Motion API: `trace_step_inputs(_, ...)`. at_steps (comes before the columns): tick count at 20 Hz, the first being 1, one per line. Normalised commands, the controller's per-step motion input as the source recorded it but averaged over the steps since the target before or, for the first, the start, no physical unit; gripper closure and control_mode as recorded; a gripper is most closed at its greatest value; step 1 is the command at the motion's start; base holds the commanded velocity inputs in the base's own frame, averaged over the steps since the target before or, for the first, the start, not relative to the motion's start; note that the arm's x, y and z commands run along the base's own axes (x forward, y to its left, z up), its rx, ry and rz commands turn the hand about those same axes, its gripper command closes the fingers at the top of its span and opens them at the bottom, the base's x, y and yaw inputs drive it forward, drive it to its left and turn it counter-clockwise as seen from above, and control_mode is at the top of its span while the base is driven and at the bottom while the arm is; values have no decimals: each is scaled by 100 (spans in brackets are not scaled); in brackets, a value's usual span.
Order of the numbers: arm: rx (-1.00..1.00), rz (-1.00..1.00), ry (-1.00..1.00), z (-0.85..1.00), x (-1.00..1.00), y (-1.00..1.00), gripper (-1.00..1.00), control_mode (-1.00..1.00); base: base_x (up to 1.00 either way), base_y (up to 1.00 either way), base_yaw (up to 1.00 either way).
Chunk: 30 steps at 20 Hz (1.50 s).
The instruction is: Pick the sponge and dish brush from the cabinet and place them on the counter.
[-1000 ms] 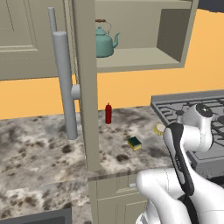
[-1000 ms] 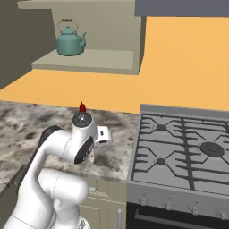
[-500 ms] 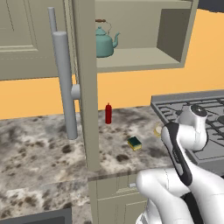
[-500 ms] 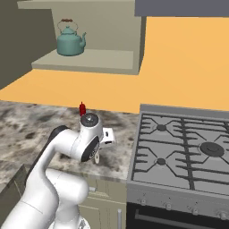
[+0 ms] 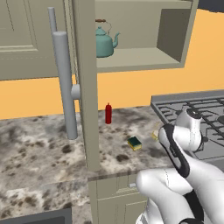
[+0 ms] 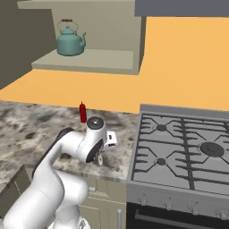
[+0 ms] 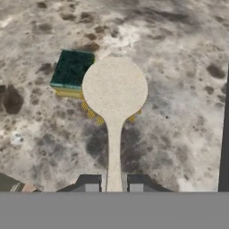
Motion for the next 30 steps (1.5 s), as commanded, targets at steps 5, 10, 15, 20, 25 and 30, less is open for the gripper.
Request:
trace_step_inputs(5, 0, 1, 1, -30, 18, 0, 100, -100, 0, 0, 0)
trace_step_inputs(10, 0, 1, 1, -29, 14, -1, 100, -100, 0, 0, 0)
trace_step_inputs(15, 0, 1, 2, -29, 14, -1, 100, -100, 0, 0, 0)
trace_step_inputs(20, 0, 0, 3, -36, 15, 0, 100, -100, 0, 0, 0)
trace_step_inputs(25, 0, 0, 2, -30, 14, 0, 100, -100, 0, 0, 0)
trace_step_inputs(30, 0, 0, 1, -25, 13, 0, 100, -100, 0, 0, 0)
